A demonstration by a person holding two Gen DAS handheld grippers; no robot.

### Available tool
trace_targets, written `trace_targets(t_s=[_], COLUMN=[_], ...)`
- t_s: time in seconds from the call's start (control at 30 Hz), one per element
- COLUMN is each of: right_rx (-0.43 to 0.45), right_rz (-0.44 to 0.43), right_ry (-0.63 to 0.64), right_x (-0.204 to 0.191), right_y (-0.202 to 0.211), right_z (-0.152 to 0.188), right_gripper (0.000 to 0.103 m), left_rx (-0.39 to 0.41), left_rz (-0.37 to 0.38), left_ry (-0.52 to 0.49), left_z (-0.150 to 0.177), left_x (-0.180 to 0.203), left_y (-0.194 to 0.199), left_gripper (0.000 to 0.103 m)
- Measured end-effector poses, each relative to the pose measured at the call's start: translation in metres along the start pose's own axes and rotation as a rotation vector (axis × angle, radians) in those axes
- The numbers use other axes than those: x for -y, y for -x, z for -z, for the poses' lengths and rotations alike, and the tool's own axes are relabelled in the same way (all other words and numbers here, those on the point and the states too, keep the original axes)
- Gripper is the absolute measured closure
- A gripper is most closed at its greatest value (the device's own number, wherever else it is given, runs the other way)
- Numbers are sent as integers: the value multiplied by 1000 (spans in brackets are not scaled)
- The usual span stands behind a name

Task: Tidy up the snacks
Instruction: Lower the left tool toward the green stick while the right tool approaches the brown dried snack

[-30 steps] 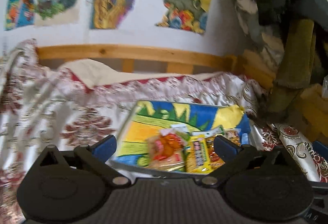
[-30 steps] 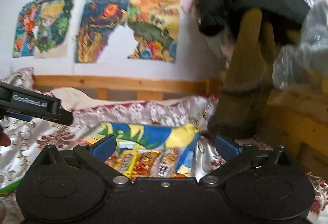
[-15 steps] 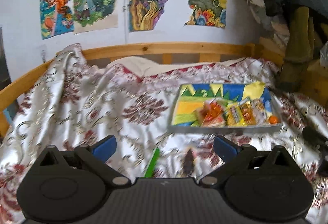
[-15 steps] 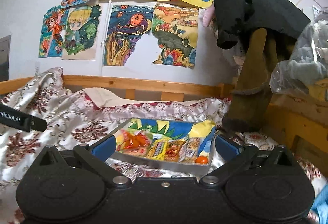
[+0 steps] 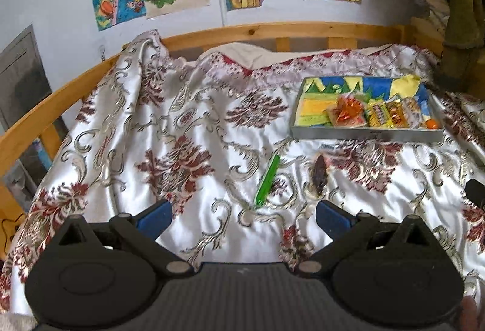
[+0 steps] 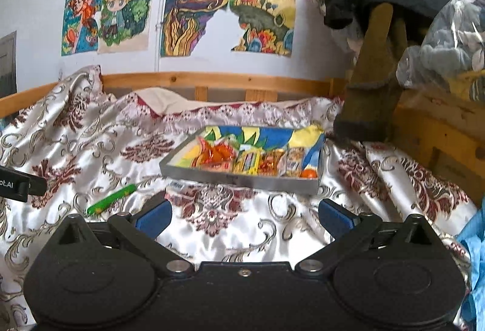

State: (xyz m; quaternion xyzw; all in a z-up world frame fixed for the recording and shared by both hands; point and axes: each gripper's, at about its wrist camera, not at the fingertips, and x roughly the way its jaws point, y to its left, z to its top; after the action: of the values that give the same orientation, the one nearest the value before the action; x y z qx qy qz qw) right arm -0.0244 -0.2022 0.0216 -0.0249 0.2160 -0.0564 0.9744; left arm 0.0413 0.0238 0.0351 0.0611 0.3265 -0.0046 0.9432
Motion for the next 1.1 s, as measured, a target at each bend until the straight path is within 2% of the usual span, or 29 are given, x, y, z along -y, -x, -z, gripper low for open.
trace_targets(t_s=[0.1, 0.2, 0.53, 1.1], right_rx=[-21, -36, -79, -120], right_rz=[-2, 1, -10, -81], right_ry=[8, 14, 23, 54], right_x=[-2, -3, -5, -21], right_y=[-2, -5, -13, -19], right_z=[1, 1, 3, 8], right_gripper=[1, 1, 1, 1], left_rx=[-60, -103, -117, -211], left_rz=[-37, -44, -55, -41], left_ry=[-5, -8, -45, -42], left_z=[5, 7, 8, 8], left_x=[-1, -1, 5, 5], left_y=[-7, -13, -17, -34], left_gripper=[0, 0, 0, 0])
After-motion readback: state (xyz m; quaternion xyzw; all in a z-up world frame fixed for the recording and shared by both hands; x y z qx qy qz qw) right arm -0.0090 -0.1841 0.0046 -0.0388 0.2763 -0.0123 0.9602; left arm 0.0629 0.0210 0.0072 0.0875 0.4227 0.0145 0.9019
